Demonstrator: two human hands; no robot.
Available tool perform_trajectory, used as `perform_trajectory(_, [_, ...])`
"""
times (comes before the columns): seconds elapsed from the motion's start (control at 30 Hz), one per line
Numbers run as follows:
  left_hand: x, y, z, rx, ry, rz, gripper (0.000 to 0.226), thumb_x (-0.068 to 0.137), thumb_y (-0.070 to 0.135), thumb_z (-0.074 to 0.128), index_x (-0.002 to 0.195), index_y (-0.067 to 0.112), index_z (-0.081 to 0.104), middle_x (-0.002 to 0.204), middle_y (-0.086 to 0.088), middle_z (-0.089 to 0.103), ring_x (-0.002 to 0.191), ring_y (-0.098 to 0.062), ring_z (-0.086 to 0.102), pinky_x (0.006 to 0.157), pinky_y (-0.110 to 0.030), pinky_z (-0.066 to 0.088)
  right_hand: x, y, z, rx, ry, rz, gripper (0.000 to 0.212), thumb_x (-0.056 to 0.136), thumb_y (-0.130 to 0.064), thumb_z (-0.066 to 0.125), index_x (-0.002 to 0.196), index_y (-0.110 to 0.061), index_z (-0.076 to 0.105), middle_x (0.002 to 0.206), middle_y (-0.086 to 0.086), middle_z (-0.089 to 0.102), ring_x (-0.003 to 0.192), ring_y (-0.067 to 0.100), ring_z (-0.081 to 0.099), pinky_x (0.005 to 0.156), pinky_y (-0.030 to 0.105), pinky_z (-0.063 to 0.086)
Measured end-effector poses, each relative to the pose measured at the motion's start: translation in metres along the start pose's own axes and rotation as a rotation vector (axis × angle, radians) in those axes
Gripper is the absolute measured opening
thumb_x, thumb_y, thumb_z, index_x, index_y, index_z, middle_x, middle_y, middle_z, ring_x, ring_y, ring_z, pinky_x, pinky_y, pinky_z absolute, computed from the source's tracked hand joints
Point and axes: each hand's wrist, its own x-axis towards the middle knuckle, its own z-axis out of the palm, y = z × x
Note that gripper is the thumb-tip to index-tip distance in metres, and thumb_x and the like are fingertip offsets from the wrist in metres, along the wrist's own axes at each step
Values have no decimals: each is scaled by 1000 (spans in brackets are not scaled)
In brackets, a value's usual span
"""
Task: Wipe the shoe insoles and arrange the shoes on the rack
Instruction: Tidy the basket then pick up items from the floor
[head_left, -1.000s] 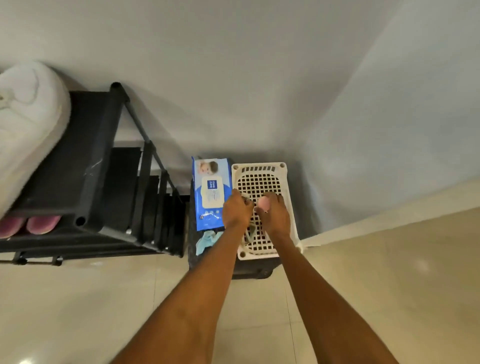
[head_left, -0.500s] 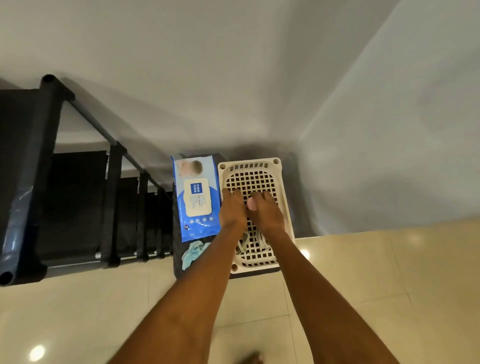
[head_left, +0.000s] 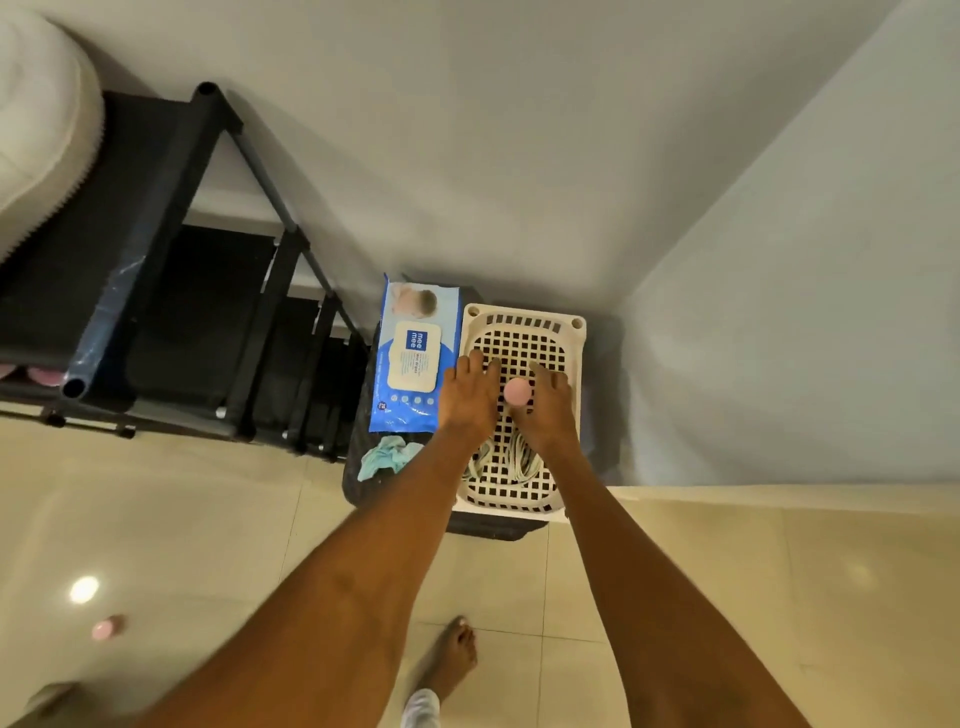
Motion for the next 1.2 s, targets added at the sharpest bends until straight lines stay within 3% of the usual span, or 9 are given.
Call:
perform_trajectory(0.13, [-31, -2, -10, -127, 105, -57, 45, 96, 27, 46, 137, 13, 34, 138, -10, 39, 124, -25, 40, 101, -37, 36, -34, -9, -6, 29, 98, -103, 47, 90, -11, 57, 135, -15, 42, 138, 7, 41, 129, 23, 38, 102, 32, 38])
perform_trajectory(0.27, [-85, -18, -13, -217, 109, -210, 41, 99, 28, 38, 137, 14, 34, 141, -9, 38, 129, -25, 38, 105, -37, 34, -78, -33, 13, 18, 97, -239, 39, 90, -9, 55, 128, -9, 50, 135, 12, 47, 126, 27, 44, 103, 42, 40])
perform_trajectory(0.33, [-115, -40, -10, -239, 90, -316, 39, 99, 29, 36, 135, 16, 38, 139, -7, 41, 129, -24, 39, 103, -36, 33, -100, -53, 33, 30, 23, -312, 35, 86, -6, 56, 121, -8, 55, 129, 14, 51, 123, 29, 44, 101, 44, 41])
perform_trajectory(0.4, [-144, -65, -6, -247, 103, -413, 35, 94, 32, 40, 125, 17, 49, 124, -5, 51, 115, -24, 50, 94, -35, 39, -120, -73, 54, 26, -83, -362, 34, 84, -6, 57, 117, -9, 57, 121, 13, 53, 116, 29, 48, 96, 43, 43])
perform_trajectory(0.5, [-180, -97, 2, -265, 158, -533, 29, 89, 35, 43, 105, 18, 60, 102, -3, 60, 91, -25, 61, 76, -37, 48, -145, -99, 83, -24, -167, -400, 29, 89, -11, 55, 118, -14, 57, 121, 9, 53, 115, 23, 50, 96, 31, 40])
perform_trajectory(0.67, [-237, -162, 23, -391, 137, -763, 31, 100, 28, 34, 122, 15, 51, 123, -6, 52, 109, -24, 50, 93, -36, 40, -182, -139, 145, -111, -370, -504, 36, 92, -10, 50, 127, -17, 53, 130, 3, 47, 120, 17, 47, 94, 26, 40])
perform_trajectory(0.8, [-278, -213, 51, -449, 112, -906, 34, 101, 29, 30, 128, 16, 47, 127, -6, 49, 112, -23, 48, 95, -35, 37, -202, -159, 209, -174, -518, -520, 37, 93, -11, 50, 128, -24, 50, 134, -2, 44, 115, 16, 51, 82, 23, 43])
perform_trajectory(1.0, [-339, -296, 82, -562, 60, -1125, 34, 101, 32, 29, 129, 19, 43, 127, -4, 48, 115, -22, 47, 96, -35, 36, -236, -206, 298, -294, -646, -557, 36, 93, -10, 50, 127, -23, 49, 132, -2, 46, 113, 15, 53, 76, 19, 42])
perform_trajectory(1.2, [-388, -399, 109, -696, 96, -1303, 31, 101, 31, 29, 127, 20, 42, 124, -1, 49, 110, -18, 48, 94, -30, 38, -275, -280, 400, -424, -799, -663, 34, 94, -13, 51, 126, -24, 48, 130, -5, 47, 108, 10, 53, 81, 18, 49])
